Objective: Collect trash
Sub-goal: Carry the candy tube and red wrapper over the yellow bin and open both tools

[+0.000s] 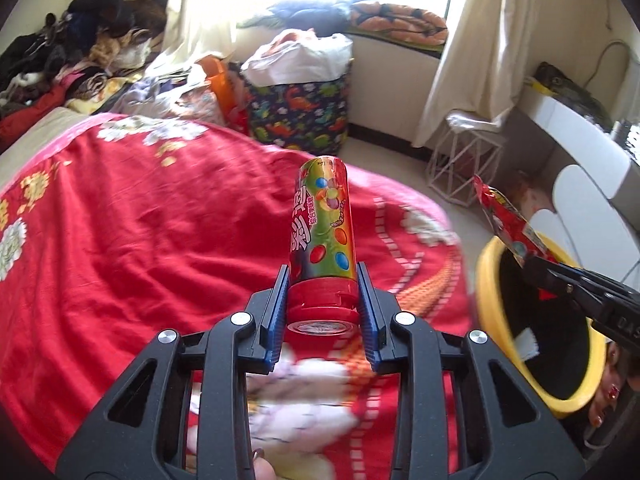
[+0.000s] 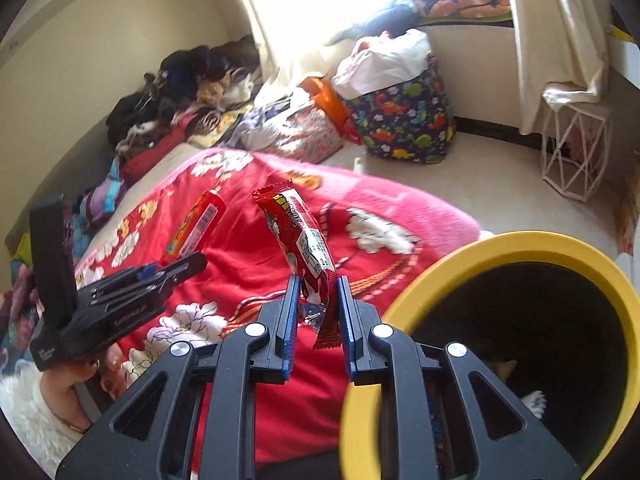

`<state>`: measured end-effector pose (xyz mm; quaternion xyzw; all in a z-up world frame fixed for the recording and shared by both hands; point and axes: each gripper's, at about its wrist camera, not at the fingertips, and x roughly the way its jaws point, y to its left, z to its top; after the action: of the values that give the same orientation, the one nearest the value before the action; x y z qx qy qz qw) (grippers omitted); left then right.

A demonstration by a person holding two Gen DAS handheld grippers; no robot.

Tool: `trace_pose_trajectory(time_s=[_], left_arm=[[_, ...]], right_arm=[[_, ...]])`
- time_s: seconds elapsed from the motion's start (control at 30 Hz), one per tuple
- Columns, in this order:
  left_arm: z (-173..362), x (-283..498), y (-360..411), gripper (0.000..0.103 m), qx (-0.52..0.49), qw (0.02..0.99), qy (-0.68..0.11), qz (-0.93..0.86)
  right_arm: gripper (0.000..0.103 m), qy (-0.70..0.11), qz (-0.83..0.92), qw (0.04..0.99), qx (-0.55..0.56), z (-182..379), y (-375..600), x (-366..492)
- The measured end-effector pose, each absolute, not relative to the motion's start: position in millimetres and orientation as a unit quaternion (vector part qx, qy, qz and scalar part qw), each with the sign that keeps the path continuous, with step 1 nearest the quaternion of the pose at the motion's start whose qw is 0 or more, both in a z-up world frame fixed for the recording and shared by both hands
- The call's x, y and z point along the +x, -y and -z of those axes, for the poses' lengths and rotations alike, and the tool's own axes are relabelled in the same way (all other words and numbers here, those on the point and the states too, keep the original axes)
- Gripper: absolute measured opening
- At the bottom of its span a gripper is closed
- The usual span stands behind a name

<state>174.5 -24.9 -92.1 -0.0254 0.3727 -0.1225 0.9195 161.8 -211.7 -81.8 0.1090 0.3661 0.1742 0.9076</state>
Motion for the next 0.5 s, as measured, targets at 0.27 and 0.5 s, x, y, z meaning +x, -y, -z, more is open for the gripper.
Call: trace_pose_trajectory(time_s=[0.27,0.5], left_arm=[[75,163,63,0.025,-0.015,0.922,-0.356,0.154],[70,157,89,0.025,-0.005,0.919,-0.353,0.176]], right_arm=[[0.018,-0.357,-0.137,0.915,0.129,81,255,142],[0.018,-0.353,-0.106,0.917,0.153,86,286,129]])
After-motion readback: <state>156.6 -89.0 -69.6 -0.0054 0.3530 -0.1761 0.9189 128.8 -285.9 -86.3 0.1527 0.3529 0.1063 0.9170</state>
